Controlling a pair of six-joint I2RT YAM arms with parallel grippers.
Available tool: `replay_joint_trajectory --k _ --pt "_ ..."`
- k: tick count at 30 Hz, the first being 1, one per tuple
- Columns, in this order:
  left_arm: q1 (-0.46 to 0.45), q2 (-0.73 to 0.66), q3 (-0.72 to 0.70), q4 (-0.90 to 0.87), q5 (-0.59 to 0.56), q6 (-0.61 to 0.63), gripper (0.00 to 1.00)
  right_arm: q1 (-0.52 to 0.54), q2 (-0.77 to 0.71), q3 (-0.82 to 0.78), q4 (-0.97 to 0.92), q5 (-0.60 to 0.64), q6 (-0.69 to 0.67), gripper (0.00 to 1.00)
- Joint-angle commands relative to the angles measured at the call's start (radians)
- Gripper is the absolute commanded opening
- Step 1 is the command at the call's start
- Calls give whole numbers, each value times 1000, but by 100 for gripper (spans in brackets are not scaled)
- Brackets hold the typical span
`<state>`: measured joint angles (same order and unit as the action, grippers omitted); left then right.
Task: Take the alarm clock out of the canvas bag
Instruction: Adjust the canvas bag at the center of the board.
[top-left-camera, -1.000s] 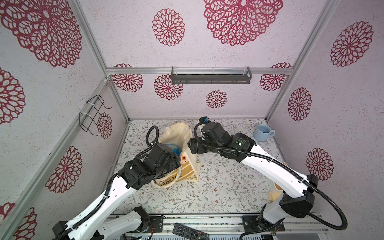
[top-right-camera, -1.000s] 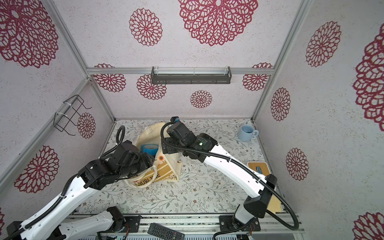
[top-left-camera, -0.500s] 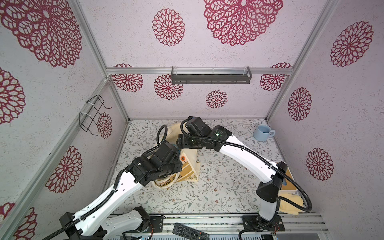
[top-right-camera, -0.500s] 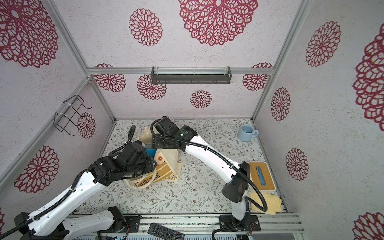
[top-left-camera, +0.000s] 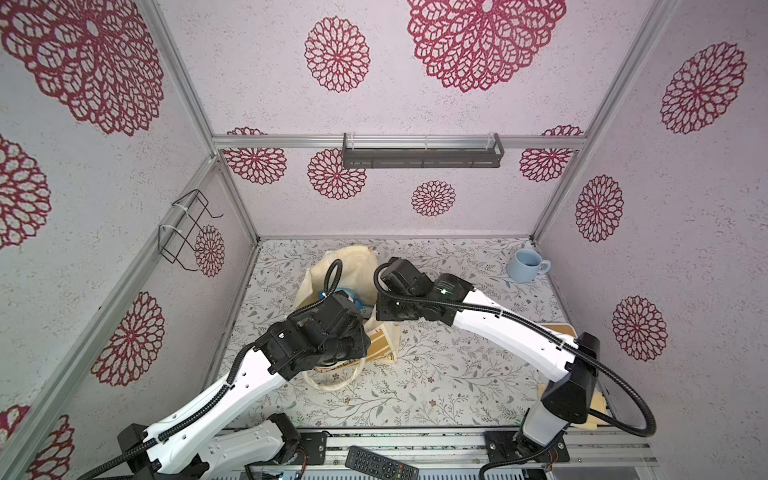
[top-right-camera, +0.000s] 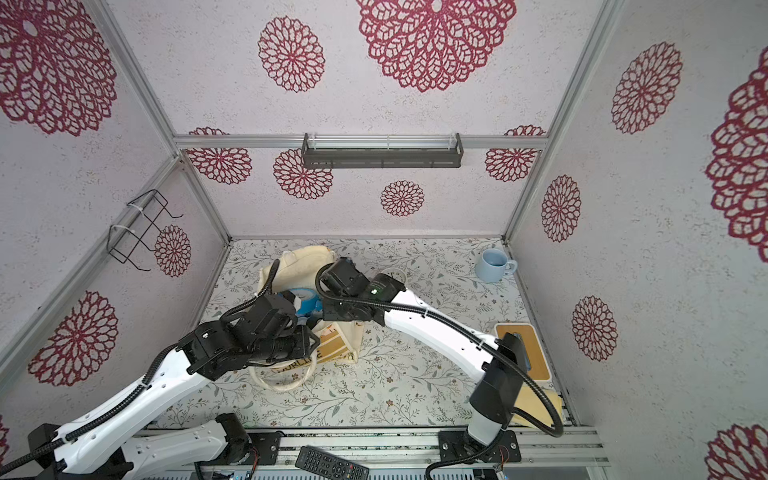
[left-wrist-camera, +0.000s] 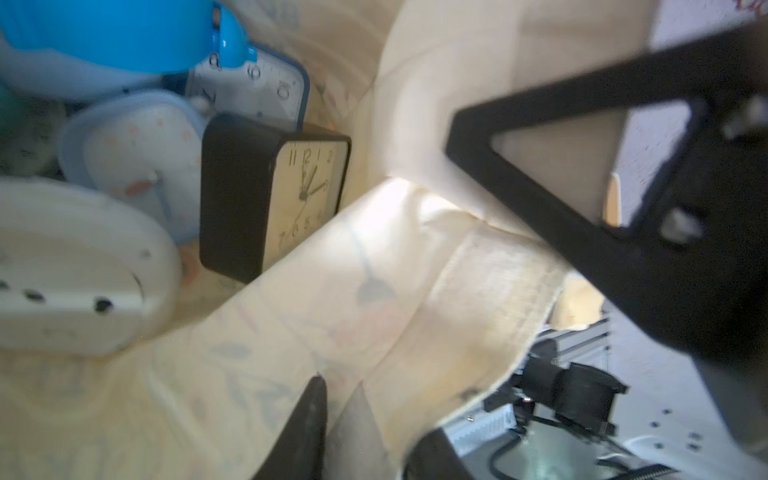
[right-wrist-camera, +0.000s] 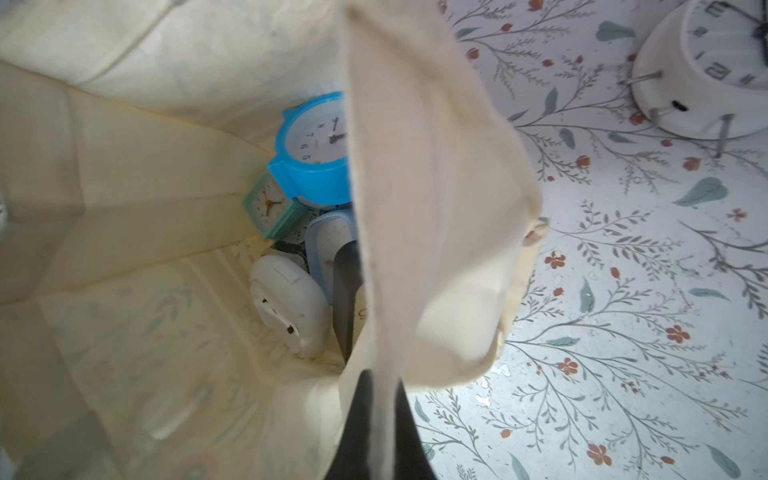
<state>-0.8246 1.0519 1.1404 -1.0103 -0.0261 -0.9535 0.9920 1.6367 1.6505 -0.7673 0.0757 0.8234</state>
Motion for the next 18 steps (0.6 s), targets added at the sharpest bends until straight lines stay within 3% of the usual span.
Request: replay_joint_trajectory --k 1,5,18 --pt "2 -48 17 -9 -63 -38 52 11 -146 -155 -15 81 -1 0" --pt "14 -76 22 30 -140 -115 68 45 -234 -329 53 83 4 0" --pt "46 -11 -71 40 -252 -527 71 184 -230 -479 81 191 -7 0"
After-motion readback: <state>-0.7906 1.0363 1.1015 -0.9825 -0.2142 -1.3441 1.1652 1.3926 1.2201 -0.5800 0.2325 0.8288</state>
